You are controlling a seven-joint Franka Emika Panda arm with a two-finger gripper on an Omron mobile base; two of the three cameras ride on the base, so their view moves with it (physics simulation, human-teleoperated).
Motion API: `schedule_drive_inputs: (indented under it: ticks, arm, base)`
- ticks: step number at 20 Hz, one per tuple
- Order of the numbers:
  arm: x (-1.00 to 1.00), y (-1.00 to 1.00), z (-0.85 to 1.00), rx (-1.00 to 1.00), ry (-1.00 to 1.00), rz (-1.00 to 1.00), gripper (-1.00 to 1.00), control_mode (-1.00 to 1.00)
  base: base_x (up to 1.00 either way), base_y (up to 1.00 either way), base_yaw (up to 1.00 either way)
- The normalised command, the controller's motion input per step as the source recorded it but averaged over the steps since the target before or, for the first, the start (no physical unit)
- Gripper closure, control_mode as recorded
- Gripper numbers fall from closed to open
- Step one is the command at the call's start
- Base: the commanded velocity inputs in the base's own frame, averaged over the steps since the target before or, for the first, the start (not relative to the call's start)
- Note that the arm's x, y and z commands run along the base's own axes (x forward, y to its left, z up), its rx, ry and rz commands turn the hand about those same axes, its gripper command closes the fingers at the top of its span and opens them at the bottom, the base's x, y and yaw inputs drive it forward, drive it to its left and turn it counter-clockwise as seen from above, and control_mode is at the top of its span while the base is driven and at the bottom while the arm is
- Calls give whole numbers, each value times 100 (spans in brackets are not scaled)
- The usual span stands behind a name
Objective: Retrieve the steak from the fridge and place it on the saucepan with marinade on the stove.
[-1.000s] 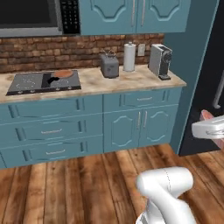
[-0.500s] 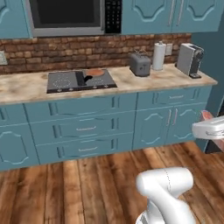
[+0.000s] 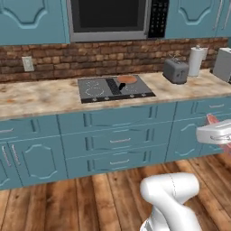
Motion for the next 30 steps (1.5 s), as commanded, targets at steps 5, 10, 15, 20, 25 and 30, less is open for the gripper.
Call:
schedule_drive_inputs:
  ticks: [5, 10, 15, 20, 25, 30]
  arm:
    - [0, 0, 0, 0, 0, 0, 100, 100]
    - [0, 0, 0, 0, 0, 0, 100, 100]
    - [0, 0, 0, 0, 0, 0, 100, 100]
    - [0, 0, 0, 0, 0, 0, 100, 100]
    - [0, 0, 0, 0, 0, 0, 100, 100]
    - [0, 0, 0, 0, 0, 0, 100, 100]
  base:
    - [87, 2, 0]
    - [89, -19, 0]
    - [89, -19, 0]
    - [54, -41, 0]
    - [18, -66, 0]
    - [32, -48, 0]
